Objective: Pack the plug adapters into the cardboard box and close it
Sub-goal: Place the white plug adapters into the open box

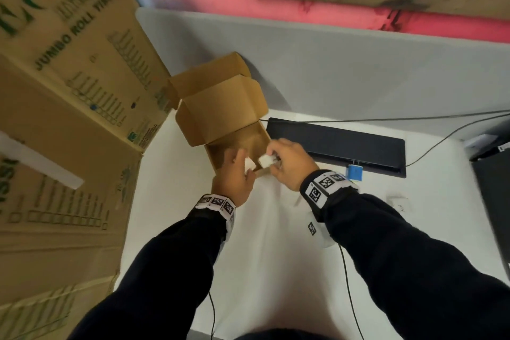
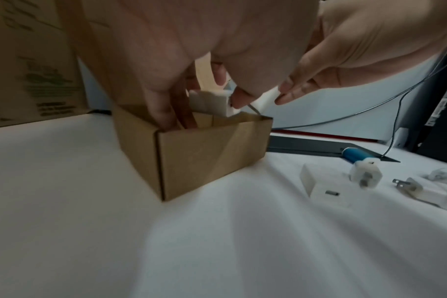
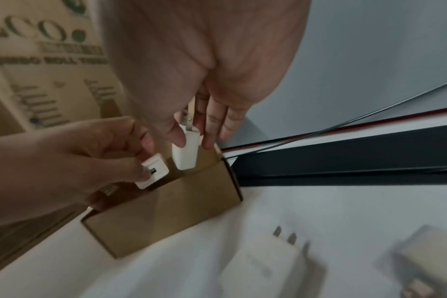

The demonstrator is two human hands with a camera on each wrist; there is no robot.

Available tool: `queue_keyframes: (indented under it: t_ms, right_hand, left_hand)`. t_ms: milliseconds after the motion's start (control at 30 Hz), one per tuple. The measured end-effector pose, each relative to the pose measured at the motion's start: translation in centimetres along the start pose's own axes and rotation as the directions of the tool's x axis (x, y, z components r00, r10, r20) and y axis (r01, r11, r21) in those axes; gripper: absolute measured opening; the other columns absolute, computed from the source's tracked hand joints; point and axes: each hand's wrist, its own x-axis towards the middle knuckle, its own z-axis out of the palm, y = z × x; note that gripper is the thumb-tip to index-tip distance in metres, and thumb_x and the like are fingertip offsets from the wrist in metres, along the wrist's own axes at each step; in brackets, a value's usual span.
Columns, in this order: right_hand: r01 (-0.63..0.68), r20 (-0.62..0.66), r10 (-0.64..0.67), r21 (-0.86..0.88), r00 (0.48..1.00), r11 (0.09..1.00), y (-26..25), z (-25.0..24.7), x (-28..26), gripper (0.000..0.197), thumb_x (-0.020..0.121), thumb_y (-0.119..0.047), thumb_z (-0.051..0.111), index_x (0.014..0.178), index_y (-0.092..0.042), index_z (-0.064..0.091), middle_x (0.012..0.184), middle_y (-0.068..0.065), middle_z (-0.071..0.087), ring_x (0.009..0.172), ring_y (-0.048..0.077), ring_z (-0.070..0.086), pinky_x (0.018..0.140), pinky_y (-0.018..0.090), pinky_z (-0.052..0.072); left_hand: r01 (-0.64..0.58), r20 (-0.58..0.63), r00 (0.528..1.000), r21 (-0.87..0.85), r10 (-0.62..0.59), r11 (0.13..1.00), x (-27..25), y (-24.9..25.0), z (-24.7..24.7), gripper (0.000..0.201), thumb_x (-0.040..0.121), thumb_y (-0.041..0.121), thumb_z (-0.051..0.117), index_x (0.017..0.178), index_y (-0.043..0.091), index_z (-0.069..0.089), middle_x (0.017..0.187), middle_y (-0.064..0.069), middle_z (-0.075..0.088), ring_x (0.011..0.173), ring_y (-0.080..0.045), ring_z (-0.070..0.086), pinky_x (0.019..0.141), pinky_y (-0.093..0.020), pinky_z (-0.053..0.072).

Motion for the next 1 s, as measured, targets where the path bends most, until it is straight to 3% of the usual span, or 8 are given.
queue_keyframes:
  t_ms: [167,233,333,533,600,700,867,1000]
  right_hand:
    - [-0.057,0.043,0.067,-0.196,0.997,0.979,0.2,0.8,-1.5,0.020,0.085,-0.025,0.062,0.096,-0.025,0.045,0.095,-0.002,0.056,0.080,0.027,0.058,0.070,0.040,0.052]
    - [-0.139,0.006,0.147,-0.288,0.989,0.947,0.6,0.1,-2.5,0.019,0.086,-0.026,0.059,0.101,-0.023,0.047,0.097,0.001,0.057,0.080,0.030,0.059,0.072,0.040,0.051]
    - [-0.276,0.002,0.300,-0.385,0.954,0.881,1.7,-0.8,-4.6,0.028,0.086,-0.023,0.058,0.113,-0.017,0.051,0.106,0.006,0.057,0.085,0.031,0.061,0.073,0.039,0.050]
    - [-0.444,0.002,0.500,-0.456,0.866,0.771,2.7,-1.5,-8.8,0.026,0.090,-0.020,0.054,0.115,-0.016,0.057,0.110,0.008,0.061,0.093,0.031,0.063,0.071,0.039,0.051]
    - [-0.495,-0.006,0.563,-0.485,0.827,0.721,3.1,-1.6,-10.0,0.026,0.090,-0.015,0.050,0.116,-0.016,0.057,0.111,0.009,0.062,0.097,0.032,0.062,0.076,0.041,0.051]
    - [-0.533,-0.029,0.610,-0.520,0.792,0.667,3.5,-2.1,-11.1,0.035,0.086,-0.009,0.052,0.121,-0.018,0.053,0.118,0.009,0.057,0.099,0.032,0.062,0.081,0.043,0.048]
    - [-0.531,-0.064,0.546,-0.354,0.835,0.770,4.3,-2.5,-10.6,0.031,0.089,-0.005,0.053,0.119,-0.013,0.055,0.114,0.012,0.060,0.099,0.034,0.062,0.074,0.037,0.046]
    - [-0.601,-0.044,0.600,-0.109,0.799,0.792,5.0,-2.1,-9.5,0.026,0.087,-0.005,0.062,0.113,-0.012,0.060,0.111,0.015,0.060,0.099,0.034,0.062,0.086,0.039,0.054]
  left_hand:
    - [-0.141,0.112,0.981,-0.137,0.157,0.980,-1.1,-1.3,1.5,0.034,0.087,0.014,0.059,0.118,0.024,0.046,0.122,0.001,0.047,0.085,-0.025,0.058,0.076,-0.045,0.054]
    - [-0.190,0.150,0.964,-0.184,0.219,0.964,-1.2,-0.5,2.1,0.037,0.087,0.012,0.059,0.120,0.024,0.047,0.121,0.003,0.046,0.077,-0.021,0.056,0.079,-0.041,0.053]
    - [-0.235,0.226,0.933,-0.210,0.281,0.949,-1.4,1.5,3.5,0.044,0.087,0.016,0.059,0.127,0.026,0.044,0.125,0.001,0.045,0.086,-0.024,0.059,0.085,-0.041,0.053]
    - [-0.417,0.261,0.873,-0.039,0.412,0.908,-1.9,4.8,5.4,0.050,0.085,0.018,0.056,0.134,0.020,0.048,0.131,-0.005,0.052,0.097,-0.031,0.061,0.080,-0.044,0.055]
    - [-0.531,0.237,0.832,0.071,0.503,0.845,-1.6,5.4,5.7,0.048,0.081,0.017,0.054,0.129,0.015,0.057,0.130,-0.006,0.059,0.103,-0.033,0.057,0.083,-0.044,0.050]
    - [-0.565,0.189,0.825,0.244,0.532,0.788,-0.9,5.6,5.8,0.038,0.073,0.020,0.067,0.112,0.020,0.066,0.121,0.004,0.068,0.100,-0.029,0.053,0.078,-0.040,0.034]
    - [-0.604,0.290,0.796,0.342,0.531,0.720,0.1,6.4,6.2,0.028,0.074,0.024,0.073,0.102,0.024,0.069,0.120,0.009,0.069,0.113,-0.030,0.050,0.085,-0.045,0.030]
    - [-0.531,0.319,0.847,0.448,0.426,0.719,0.6,8.5,6.4,0.033,0.063,0.011,0.077,0.093,0.023,0.069,0.111,0.007,0.069,0.116,-0.034,0.050,0.087,-0.048,0.028]
